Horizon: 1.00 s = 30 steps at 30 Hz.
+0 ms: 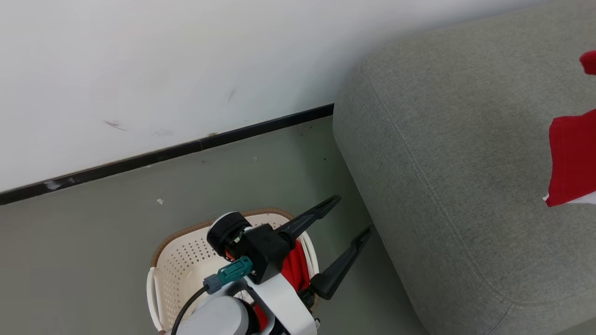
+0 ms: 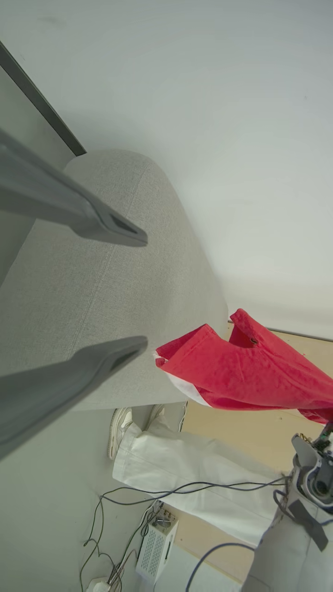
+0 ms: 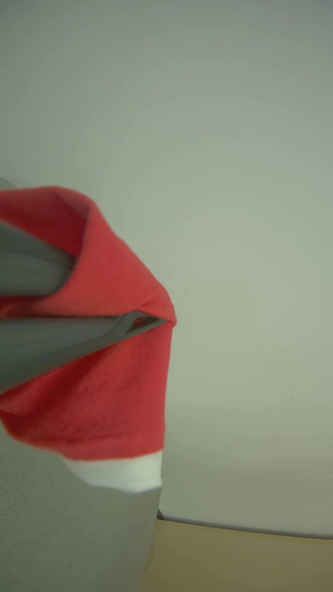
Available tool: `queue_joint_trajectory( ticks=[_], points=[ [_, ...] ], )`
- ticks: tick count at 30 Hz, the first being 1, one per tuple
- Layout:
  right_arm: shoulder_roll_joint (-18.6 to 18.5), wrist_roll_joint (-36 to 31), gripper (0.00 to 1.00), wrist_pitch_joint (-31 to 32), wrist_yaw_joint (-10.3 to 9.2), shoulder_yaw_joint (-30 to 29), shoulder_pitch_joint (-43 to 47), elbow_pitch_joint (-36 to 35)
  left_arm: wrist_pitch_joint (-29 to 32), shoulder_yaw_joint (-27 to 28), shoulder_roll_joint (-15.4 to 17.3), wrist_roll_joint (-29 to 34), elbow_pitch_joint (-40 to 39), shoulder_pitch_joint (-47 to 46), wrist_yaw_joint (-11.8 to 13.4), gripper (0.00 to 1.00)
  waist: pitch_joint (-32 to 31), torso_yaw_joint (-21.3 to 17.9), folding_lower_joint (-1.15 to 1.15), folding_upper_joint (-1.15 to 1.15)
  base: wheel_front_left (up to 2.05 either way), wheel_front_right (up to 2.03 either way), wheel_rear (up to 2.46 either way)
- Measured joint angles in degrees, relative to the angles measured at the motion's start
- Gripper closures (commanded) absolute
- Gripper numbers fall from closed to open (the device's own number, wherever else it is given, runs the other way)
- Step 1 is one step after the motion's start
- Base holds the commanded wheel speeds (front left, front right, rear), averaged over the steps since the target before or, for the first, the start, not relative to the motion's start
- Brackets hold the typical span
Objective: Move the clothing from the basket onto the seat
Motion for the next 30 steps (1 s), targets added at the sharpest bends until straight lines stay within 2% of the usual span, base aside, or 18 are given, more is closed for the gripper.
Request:
queue_joint_trajectory(
  ticks=[6, 17, 24, 25, 28, 29, 30],
  points=[
    [0.7, -0.2, 1.0, -2.4, 0.0, -0.5, 0.1, 4.1, 1.3, -1.2, -0.3, 0.8, -1.4, -1.8, -0.1, 0.0, 2.6, 0.7, 0.0, 0.0, 0.0, 0.0, 0.0],
    [8.3, -0.9, 1.0, -6.5, 0.0, 7.7, 6.5, 7.3, 2.5, -2.5, -0.5, 2.7, -2.5, -5.1, -0.7, 0.0, 7.7, 1.4, 0.0, 0.0, 0.0, 0.0, 0.0],
    [9.7, -2.9, 1.0, -7.8, 0.01, 12.0, 9.3, 7.6, 2.5, -2.2, -0.4, 3.3, -2.4, -6.1, -0.9, 0.0, 10.2, 1.4, 0.0, 0.0, 0.0, 0.0, 0.0],
    [9.9, -2.9, 0.97, -8.0, 0.01, 12.1, 9.6, 7.6, 2.5, -1.9, -0.4, 3.3, -2.4, -6.4, -0.9, 0.0, 10.6, 1.4, 0.0, 0.0, 0.0, 0.0, 0.0],
    [10.4, -2.6, 0.55, -8.6, 0.01, 12.5, 9.7, 7.7, 2.4, -1.8, -0.2, 3.6, -2.1, -6.5, -0.9, 0.0, 11.6, 1.3, 0.0, 0.0, 0.0, 0.0, 0.0],
    [10.4, -2.6, 0.23, -8.6, 0.01, 12.9, 9.7, 7.7, 2.4, -1.8, -0.1, 3.6, -1.9, -6.5, -0.9, 0.0, 11.9, 1.3, 0.0, 0.0, 0.0, 0.0, 0.0],
    [10.4, -2.6, 0.0, -8.6, 0.01, 13.3, 9.8, 7.7, 2.4, -1.7, 0.0, 3.6, -1.8, -6.6, -0.9, 0.0, 12.2, 1.3, 0.0, 0.0, 0.0, 0.0, 0.0]
  ],
)
